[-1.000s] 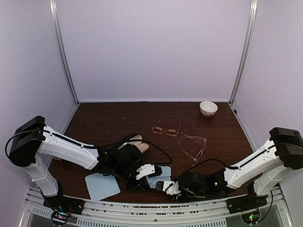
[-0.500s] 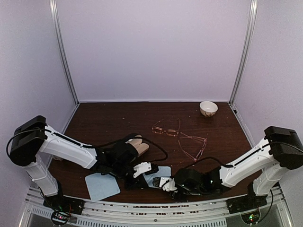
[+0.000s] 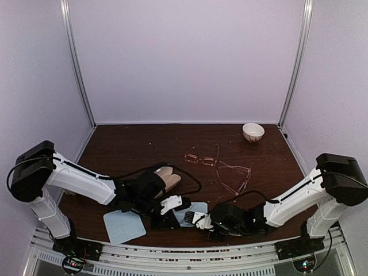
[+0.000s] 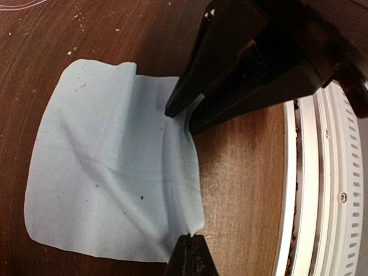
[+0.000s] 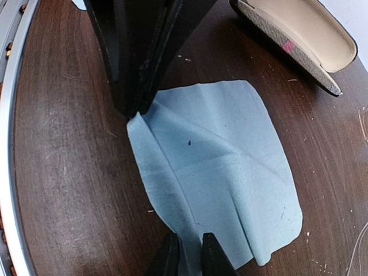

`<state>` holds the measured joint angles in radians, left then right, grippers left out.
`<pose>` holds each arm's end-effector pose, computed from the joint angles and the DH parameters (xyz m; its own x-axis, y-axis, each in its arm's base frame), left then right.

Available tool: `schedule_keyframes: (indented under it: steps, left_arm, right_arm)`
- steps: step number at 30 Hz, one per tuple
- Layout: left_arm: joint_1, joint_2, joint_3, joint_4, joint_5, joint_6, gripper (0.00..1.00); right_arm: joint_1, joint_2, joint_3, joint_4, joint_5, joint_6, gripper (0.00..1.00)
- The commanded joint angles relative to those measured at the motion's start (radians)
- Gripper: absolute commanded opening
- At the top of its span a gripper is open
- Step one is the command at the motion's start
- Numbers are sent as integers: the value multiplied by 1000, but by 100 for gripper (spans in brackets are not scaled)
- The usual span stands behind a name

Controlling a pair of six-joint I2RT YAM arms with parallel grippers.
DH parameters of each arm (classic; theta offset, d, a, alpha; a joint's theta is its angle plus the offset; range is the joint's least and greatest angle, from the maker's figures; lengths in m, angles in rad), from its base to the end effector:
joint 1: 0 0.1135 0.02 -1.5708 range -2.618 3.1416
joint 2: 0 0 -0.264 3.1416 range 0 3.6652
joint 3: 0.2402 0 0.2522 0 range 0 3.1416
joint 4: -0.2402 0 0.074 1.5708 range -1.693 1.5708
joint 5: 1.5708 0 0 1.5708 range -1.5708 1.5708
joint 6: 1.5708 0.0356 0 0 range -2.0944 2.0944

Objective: Organize the sunglasses
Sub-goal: Pick up the glasses cleaning cloth from the center of the board.

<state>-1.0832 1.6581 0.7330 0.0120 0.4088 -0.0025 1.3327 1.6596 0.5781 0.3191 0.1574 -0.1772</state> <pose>0.1297 -0.2748 0.1325 -0.3731 0.6986 -0.6105 0.9236 0.2170 -0.3161 0.0739 0.2809 0.1130 0.0041 -0.7211 -0.6928 -0.9471 0.2194 -0.2340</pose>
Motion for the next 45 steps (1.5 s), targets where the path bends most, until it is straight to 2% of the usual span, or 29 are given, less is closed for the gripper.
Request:
schedule_keyframes:
  steps: [1, 8, 22, 38, 45]
  left_arm:
    - [8, -21, -11, 49, 25, -6, 0]
    - [9, -22, -9, 49, 25, -4, 0]
    - [11, -36, 9, 13, 37, -2, 0]
    - [8, -55, 76, -126, 149, 10, 0]
    - [11, -38, 91, -115, 118, 8, 0]
  right_arm:
    - [-11, 26, -30, -38, 18, 1, 14]
    - [-13, 44, -14, -48, 2, -12, 0]
    - [-25, -21, 0, -107, -47, 15, 0]
    - [-25, -171, 6, -205, -169, 87, 0]
    - [-35, -163, 47, -273, -153, 73, 0]
